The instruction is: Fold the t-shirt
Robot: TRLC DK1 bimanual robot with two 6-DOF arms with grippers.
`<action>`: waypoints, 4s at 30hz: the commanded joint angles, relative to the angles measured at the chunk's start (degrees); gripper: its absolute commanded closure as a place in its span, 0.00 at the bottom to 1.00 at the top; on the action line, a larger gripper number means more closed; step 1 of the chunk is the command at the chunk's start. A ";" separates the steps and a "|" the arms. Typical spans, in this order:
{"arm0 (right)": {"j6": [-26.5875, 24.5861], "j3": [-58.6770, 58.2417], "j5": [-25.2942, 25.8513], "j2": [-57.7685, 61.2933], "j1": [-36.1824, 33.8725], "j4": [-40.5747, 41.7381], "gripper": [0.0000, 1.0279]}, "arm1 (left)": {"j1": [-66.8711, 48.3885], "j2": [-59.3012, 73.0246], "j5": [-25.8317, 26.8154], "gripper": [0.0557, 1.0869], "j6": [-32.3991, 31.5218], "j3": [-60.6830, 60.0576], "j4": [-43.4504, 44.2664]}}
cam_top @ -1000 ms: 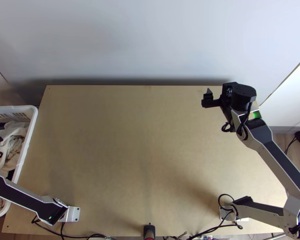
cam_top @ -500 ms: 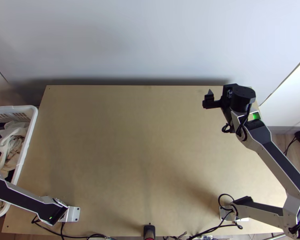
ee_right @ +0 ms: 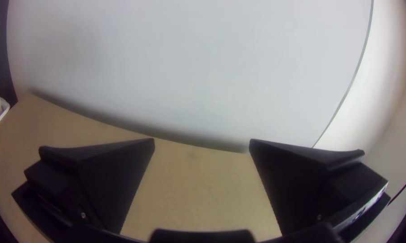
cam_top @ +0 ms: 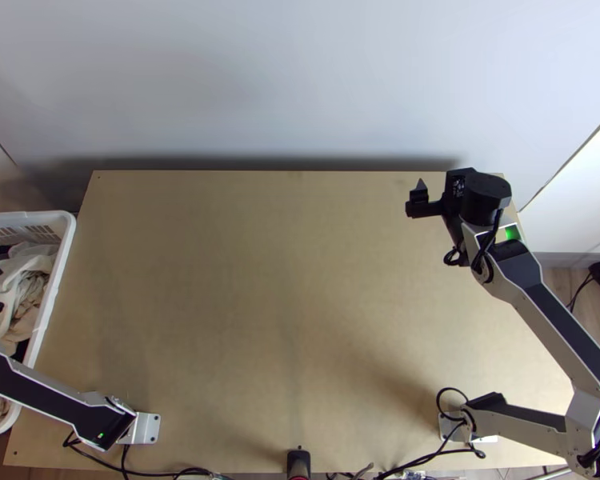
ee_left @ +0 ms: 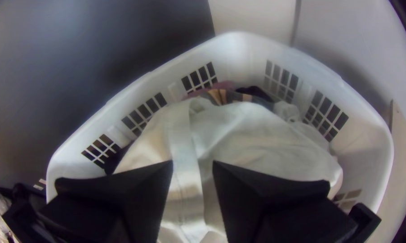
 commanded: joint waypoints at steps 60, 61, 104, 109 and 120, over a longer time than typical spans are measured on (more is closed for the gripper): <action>-2.61 -6.32 4.22 0.04 -0.18 10.47 0.05 | -10.92 -13.42 -2.27 0.05 -2.98 -6.12 -9.32; -2.61 -6.50 4.22 0.04 -0.18 10.56 0.05 | -11.09 -13.42 -2.27 0.05 -3.16 -6.12 -9.23; -5.77 -7.29 5.36 3.55 0.96 14.25 0.05 | 1.04 3.98 -8.34 0.96 8.97 -4.89 14.50; -5.86 -7.47 5.62 3.55 0.88 14.34 0.05 | 2.88 0.82 -4.38 0.96 6.77 -5.86 13.00; -5.86 -10.28 6.50 3.11 0.70 17.42 0.05 | -4.68 -23.18 6.69 0.96 0.27 -9.55 -10.20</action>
